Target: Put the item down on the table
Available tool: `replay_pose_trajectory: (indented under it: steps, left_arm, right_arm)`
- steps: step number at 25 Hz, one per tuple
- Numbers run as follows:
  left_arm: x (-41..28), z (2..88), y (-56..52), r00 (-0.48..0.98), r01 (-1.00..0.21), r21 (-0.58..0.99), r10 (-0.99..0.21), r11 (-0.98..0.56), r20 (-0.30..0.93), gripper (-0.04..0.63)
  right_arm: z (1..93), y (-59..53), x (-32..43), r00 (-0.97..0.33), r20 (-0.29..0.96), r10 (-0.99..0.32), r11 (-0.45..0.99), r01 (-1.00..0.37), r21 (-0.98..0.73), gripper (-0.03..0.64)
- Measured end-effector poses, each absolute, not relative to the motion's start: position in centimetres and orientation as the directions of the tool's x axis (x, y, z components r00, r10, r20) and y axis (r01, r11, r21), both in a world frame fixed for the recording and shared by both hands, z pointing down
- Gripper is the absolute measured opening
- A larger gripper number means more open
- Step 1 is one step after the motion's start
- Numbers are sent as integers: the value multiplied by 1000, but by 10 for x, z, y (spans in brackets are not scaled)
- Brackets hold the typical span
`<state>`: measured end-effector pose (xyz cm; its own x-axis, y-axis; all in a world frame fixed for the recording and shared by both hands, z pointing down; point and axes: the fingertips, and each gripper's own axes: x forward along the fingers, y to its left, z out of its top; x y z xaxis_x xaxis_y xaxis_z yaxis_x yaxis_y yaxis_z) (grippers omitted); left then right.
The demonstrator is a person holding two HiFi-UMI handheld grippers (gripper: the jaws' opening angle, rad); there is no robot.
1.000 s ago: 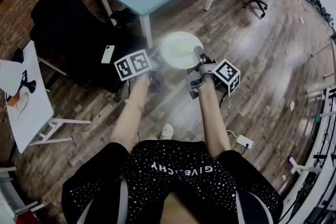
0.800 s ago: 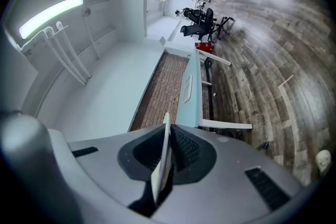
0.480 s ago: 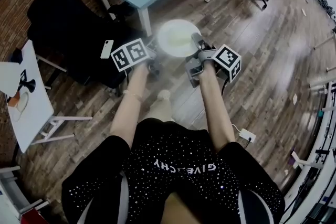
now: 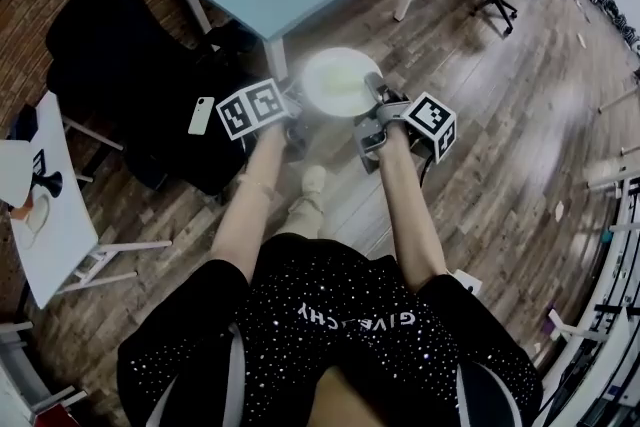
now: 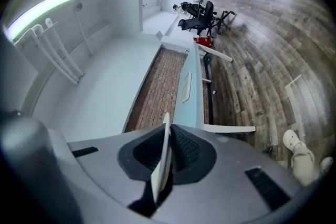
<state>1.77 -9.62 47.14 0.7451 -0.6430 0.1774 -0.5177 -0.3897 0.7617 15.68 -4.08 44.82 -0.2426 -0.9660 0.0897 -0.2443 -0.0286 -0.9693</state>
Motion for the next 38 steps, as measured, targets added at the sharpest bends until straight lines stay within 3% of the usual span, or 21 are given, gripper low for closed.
replay_pose_trajectory:
  steps: [20, 38]
  left_arm:
    - [50, 469, -327, 715, -539, 777, -664, -325, 218, 11]
    - [73, 497, -431, 730, -544, 778, -635, -314, 254, 11]
  right_arm:
    - [445, -282, 196, -260, 153, -953, -78, -279, -957, 28]
    - [472, -385, 217, -227, 169, -959, -108, -260, -960, 28]
